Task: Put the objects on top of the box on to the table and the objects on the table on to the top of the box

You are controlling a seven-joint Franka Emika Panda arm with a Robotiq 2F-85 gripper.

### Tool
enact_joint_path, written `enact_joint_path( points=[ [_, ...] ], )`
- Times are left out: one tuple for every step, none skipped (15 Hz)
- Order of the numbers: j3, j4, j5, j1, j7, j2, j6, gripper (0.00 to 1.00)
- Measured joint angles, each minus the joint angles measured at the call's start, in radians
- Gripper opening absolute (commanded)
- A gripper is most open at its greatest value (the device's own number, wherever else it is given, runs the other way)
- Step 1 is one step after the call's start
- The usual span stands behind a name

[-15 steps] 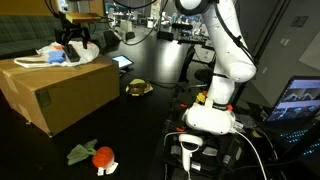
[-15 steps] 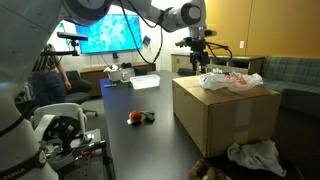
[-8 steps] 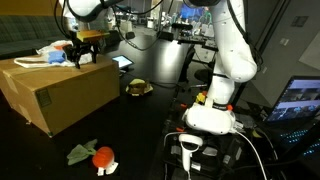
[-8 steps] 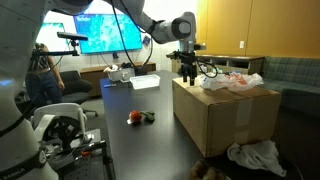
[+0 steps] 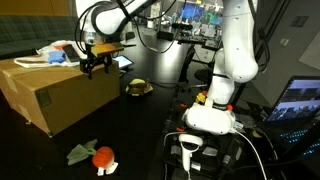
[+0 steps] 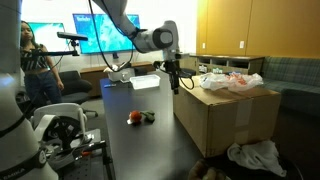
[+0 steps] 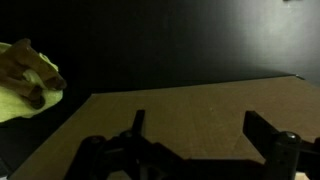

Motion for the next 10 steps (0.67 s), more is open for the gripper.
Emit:
enact_joint_path(
  points=[
    [0.001, -0.056, -0.015, 0.006, 0.032, -0.034, 0.023, 1.0],
    [0.004, -0.111, -0.032, 0.012, 0.064, -0.069, 0.041, 1.0],
    [0.01, -0.167, -0.045, 0.016, 0.094, -0.103, 0.055, 1.0],
    [0.02, -0.225, -0.053, 0.019, 0.121, -0.138, 0.067, 1.0],
    [0.033, -0.283, -0.058, 0.02, 0.145, -0.171, 0.076, 1.0],
    [0.049, -0.342, -0.059, 0.02, 0.167, -0.202, 0.083, 1.0],
    [0.067, -0.403, -0.059, 0.021, 0.188, -0.233, 0.094, 1.0],
    [0.087, -0.464, -0.058, 0.021, 0.203, -0.26, 0.111, 1.0],
    [0.108, -0.527, -0.057, 0.021, 0.217, -0.285, 0.134, 1.0],
    [0.132, -0.592, -0.057, 0.022, 0.228, -0.306, 0.169, 1.0]
  ],
)
